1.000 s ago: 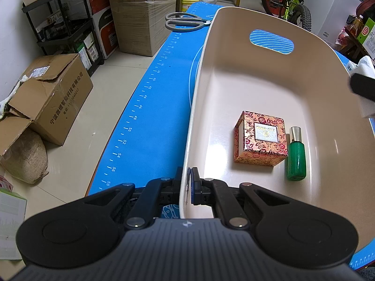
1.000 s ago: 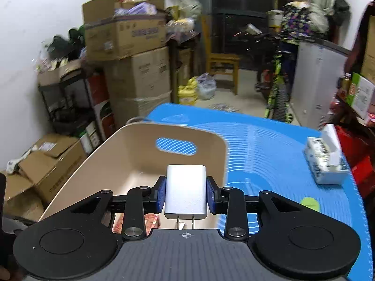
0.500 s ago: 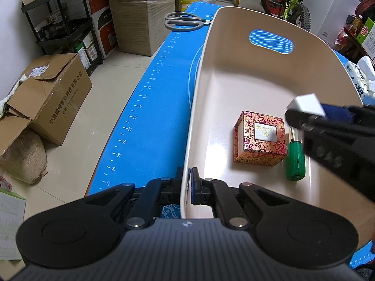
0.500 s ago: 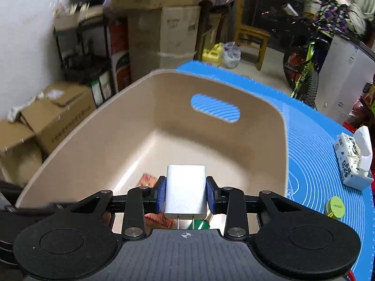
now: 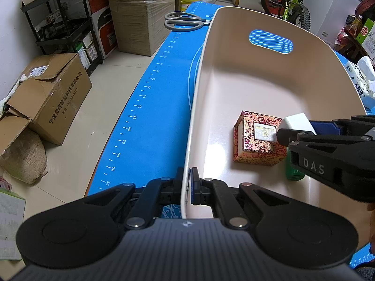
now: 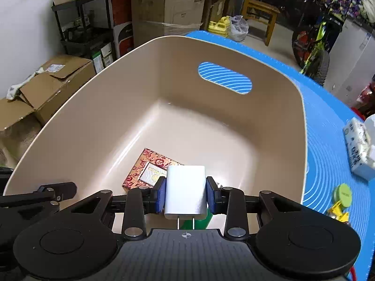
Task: Organize rigid objects
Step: 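Carry the white charger into the basket and release it by the bottle, then move the right tool back to the black earbud case and grasp it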
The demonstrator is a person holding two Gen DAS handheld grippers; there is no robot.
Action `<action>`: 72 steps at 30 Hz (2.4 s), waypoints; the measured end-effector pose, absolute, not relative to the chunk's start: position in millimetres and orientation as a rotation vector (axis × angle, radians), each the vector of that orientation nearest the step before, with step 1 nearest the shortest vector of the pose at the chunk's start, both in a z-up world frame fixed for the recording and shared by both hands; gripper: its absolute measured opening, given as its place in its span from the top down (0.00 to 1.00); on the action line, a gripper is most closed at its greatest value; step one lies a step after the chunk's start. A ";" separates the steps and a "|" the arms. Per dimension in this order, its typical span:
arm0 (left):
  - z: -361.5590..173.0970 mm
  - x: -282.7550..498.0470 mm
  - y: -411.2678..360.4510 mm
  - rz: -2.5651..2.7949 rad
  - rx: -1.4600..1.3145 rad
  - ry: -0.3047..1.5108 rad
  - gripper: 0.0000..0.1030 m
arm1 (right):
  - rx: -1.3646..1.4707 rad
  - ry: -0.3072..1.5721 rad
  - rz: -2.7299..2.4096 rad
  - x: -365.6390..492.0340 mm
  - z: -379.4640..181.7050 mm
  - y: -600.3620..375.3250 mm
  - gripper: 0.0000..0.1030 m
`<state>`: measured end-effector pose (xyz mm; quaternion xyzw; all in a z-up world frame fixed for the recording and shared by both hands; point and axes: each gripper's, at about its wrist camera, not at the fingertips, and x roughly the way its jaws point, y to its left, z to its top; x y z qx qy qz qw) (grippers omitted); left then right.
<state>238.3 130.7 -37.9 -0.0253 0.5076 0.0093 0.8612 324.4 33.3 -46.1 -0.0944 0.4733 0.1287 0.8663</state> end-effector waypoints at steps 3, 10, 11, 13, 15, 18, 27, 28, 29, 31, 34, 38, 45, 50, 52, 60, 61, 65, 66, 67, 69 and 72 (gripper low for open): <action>-38.4 238.6 130.6 0.020 -0.052 1.066 0.93 | -0.159 0.991 0.260 326.1 -45.0 25.7 0.52; -38.1 238.4 130.1 0.019 -0.045 1.067 0.93 | -0.118 0.907 0.257 313.4 -31.1 13.0 0.36; -37.9 238.1 130.0 0.020 -0.044 1.067 0.93 | -0.113 0.889 0.259 310.2 -27.3 9.9 0.29; -37.8 237.9 129.5 0.022 -0.040 1.067 0.93 | -0.105 0.854 0.242 305.8 -18.8 3.8 0.24; -38.0 238.0 129.0 0.025 -0.037 1.066 0.93 | -0.081 0.823 0.240 300.9 -8.7 -6.2 0.23; -38.3 238.5 128.7 0.030 -0.032 1.066 0.92 | -0.048 0.772 0.219 294.8 6.2 -24.4 0.19; -38.7 239.1 126.7 0.041 -0.016 1.065 0.91 | 0.010 0.673 0.134 282.1 24.4 -87.1 0.07; -38.7 239.4 126.2 0.043 -0.015 1.065 0.91 | 0.014 0.668 0.122 280.2 22.6 -93.7 0.07; -38.7 239.3 125.9 0.044 -0.013 1.065 0.91 | 0.019 0.665 0.109 279.3 19.7 -101.2 0.07; -38.7 239.3 125.5 0.045 -0.010 1.064 0.91 | 0.025 0.674 0.088 277.9 12.2 -115.0 0.07; -38.5 238.8 124.6 0.044 -0.004 1.063 0.91 | 0.034 0.689 0.064 276.8 -3.2 -128.4 0.07; -38.3 238.8 123.7 0.048 0.001 1.063 0.91 | 0.027 0.713 0.049 278.3 -23.5 -142.3 0.08; -37.6 239.4 123.3 0.051 0.004 1.065 0.90 | -0.077 0.722 0.078 279.2 -47.8 -132.5 0.12; -37.3 239.5 123.5 0.051 0.005 1.065 0.90 | -0.118 0.747 0.108 283.5 -64.5 -128.6 0.21; -37.2 239.6 123.5 0.050 0.004 1.065 0.90 | -0.121 0.755 0.118 284.9 -70.1 -128.3 0.23; -37.4 239.5 123.6 0.051 0.005 1.065 0.90 | -0.117 0.820 0.127 293.7 -92.0 -128.2 0.31; -37.4 239.5 123.5 0.051 0.005 1.065 0.90 | -0.118 0.826 0.126 294.4 -94.6 -128.0 0.31; -36.7 239.8 124.4 0.051 0.008 1.065 0.90 | -0.119 0.847 0.115 297.0 -103.3 -126.9 0.36; -36.7 239.8 124.5 0.051 0.008 1.065 0.90 | -0.119 0.847 0.104 297.9 -104.8 -127.5 0.37; -36.6 239.9 124.7 0.051 0.008 1.065 0.90 | -0.116 0.851 0.099 299.0 -106.5 -128.2 0.38; -36.6 240.0 124.7 0.050 0.008 1.065 0.90 | -0.087 0.870 0.100 301.7 -110.7 -131.2 0.41; -36.7 239.9 124.1 0.052 0.007 1.065 0.90 | -0.043 0.880 0.096 302.4 -113.5 -134.5 0.47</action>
